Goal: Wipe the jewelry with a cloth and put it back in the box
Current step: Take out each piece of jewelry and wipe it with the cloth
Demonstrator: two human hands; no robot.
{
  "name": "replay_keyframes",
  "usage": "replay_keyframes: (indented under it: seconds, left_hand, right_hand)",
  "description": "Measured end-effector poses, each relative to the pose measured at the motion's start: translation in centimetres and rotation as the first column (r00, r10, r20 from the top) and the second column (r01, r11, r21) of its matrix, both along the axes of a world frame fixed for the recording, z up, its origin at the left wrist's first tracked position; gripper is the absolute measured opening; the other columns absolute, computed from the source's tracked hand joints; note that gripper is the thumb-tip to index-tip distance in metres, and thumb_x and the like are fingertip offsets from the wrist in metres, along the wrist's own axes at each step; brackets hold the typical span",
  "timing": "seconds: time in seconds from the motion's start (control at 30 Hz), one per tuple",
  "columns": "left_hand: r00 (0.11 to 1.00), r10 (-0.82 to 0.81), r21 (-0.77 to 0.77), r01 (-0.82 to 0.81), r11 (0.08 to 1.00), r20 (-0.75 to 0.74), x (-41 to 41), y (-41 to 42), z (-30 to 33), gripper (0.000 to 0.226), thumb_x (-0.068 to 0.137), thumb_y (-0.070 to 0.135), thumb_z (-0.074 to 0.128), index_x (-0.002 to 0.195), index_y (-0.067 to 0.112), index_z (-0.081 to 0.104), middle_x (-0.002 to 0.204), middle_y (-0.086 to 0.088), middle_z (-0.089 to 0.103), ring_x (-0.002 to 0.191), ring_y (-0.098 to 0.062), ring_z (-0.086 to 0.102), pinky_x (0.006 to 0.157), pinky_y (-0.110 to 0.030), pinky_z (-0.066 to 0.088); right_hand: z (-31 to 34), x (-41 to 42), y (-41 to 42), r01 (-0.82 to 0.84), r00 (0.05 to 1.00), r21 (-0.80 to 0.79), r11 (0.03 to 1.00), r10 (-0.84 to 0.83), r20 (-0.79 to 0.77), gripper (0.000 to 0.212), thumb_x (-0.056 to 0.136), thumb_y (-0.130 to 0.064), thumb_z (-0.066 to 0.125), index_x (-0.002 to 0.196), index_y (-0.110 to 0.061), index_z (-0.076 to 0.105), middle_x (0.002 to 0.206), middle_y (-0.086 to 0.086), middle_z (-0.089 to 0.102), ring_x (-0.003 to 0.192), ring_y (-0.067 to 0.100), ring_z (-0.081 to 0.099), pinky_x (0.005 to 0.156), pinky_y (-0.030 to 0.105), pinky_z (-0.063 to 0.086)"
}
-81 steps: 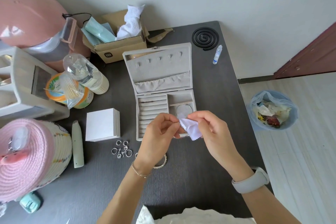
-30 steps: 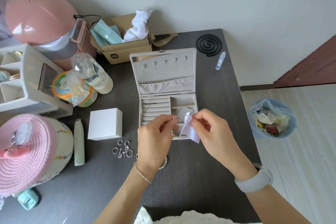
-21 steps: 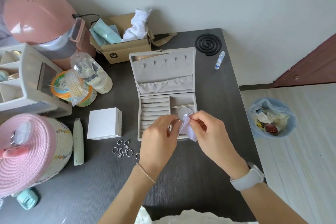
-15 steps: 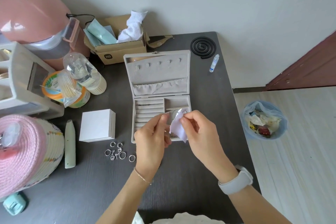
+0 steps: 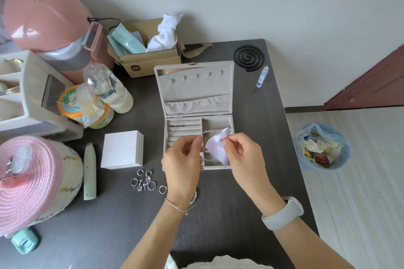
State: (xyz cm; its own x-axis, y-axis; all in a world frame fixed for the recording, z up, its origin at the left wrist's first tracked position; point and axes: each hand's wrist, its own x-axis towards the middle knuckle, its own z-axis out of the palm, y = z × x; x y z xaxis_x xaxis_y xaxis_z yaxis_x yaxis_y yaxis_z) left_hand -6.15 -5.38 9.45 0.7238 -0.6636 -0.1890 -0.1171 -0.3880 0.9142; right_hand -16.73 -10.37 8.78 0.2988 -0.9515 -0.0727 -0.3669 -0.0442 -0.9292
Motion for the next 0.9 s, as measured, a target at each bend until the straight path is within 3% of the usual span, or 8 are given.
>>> replay_keyframes:
  seconds: [0.1,0.2,0.27,0.37,0.53,0.73,0.8,0.9]
  left_hand:
    - [0.952,-0.167,-0.008,0.175,0.985,0.258,0.0,0.8,-0.3,0.009,0.085,0.02,0.059,0.078,0.021,0.064,0.056,0.018,0.06,0.05,-0.007,0.051,0.054,-0.018,0.041]
    - [0.76,-0.33,0.097,0.335,0.937,0.56,0.8,1.2,-1.5,0.02,0.079,0.032,0.054,0.079,0.019,0.07,0.061,0.011,0.064,0.051,-0.01,0.052,0.052,-0.021,0.043]
    - [0.826,-0.327,0.092,0.321,0.942,0.46,0.8,1.4,-1.5,0.014,0.079,0.026,0.059,0.073,0.02,0.07,0.05,0.008,0.061,0.048,-0.012,0.055,0.054,-0.026,0.046]
    - [0.988,-0.147,0.073,0.143,0.987,0.054,0.1,1.2,-0.9,0.024,0.082,0.011,0.063,0.063,0.025,0.066,0.046,0.01,0.06,0.043,-0.009,0.059,0.055,-0.026,0.053]
    - [0.978,0.01,0.026,-0.005,1.0,-0.208,-0.9,1.1,-1.5,0.017,0.086,0.008,0.06,0.071,0.014,0.065,0.053,0.004,0.067,0.047,-0.017,0.064,0.048,-0.023,0.055]
    - [0.972,0.035,0.067,-0.02,0.998,-0.231,0.0,1.4,-3.4,0.009,0.086,0.01,0.059,0.081,0.008,0.067,0.06,-0.006,0.065,0.043,-0.012,0.061,0.048,-0.019,0.053]
    - [0.984,-0.143,0.208,0.163,0.964,-0.11,0.3,2.0,-4.7,0.011,0.085,0.012,0.06,0.083,0.009,0.07,0.056,-0.006,0.065,0.041,-0.009,0.06,0.054,-0.016,0.052]
    - [0.882,-0.47,0.399,0.442,0.803,-0.03,-0.3,3.0,-6.9,0.014,0.086,0.017,0.058,0.083,0.014,0.072,0.065,-0.012,0.07,0.052,-0.019,0.065,0.068,-0.027,0.054]
  right_hand:
    - [-0.5,-0.3,0.3,-0.05,0.998,-0.075,0.996,0.047,-0.039,0.031,0.089,-0.007,0.053,0.067,-0.029,0.05,0.062,-0.024,0.057,0.066,-0.009,0.053,0.059,0.004,0.037]
    - [-1.1,-1.1,0.3,-0.171,0.98,-0.233,0.957,0.14,-0.142,0.018,0.086,-0.002,0.054,0.076,-0.015,0.062,0.069,-0.033,0.05,0.073,-0.014,0.051,0.063,0.002,0.037]
    - [-1.6,-1.4,0.4,-0.182,0.977,-0.267,0.946,0.143,-0.161,0.013,0.085,-0.004,0.054,0.079,-0.011,0.063,0.072,-0.032,0.046,0.071,-0.013,0.051,0.062,0.003,0.038]
    - [-1.4,-1.2,0.6,-0.042,0.996,-0.051,0.998,0.037,-0.083,0.014,0.087,-0.011,0.056,0.076,-0.017,0.06,0.066,-0.02,0.054,0.066,-0.006,0.054,0.06,0.009,0.041]
    - [-1.6,-0.5,0.8,0.124,0.98,0.287,0.95,-0.163,0.115,0.014,0.086,-0.013,0.06,0.076,-0.022,0.064,0.066,-0.007,0.062,0.058,0.004,0.056,0.057,0.016,0.043]
    - [-3.0,-2.4,-0.1,0.357,0.912,0.295,0.886,-0.399,0.094,0.013,0.087,-0.015,0.057,0.077,-0.012,0.065,0.051,-0.009,0.053,0.049,0.005,0.046,0.051,0.014,0.037]
    - [-3.2,-3.2,-0.5,0.397,0.895,0.298,0.868,-0.438,0.085,0.012,0.088,-0.017,0.056,0.079,-0.013,0.064,0.058,-0.004,0.053,0.054,0.007,0.047,0.05,0.012,0.038]
    - [-3.4,-3.9,-0.7,0.4,0.901,0.274,0.875,-0.429,0.054,0.011,0.088,-0.018,0.055,0.082,-0.015,0.063,0.063,-0.003,0.055,0.058,0.009,0.048,0.052,0.013,0.039]
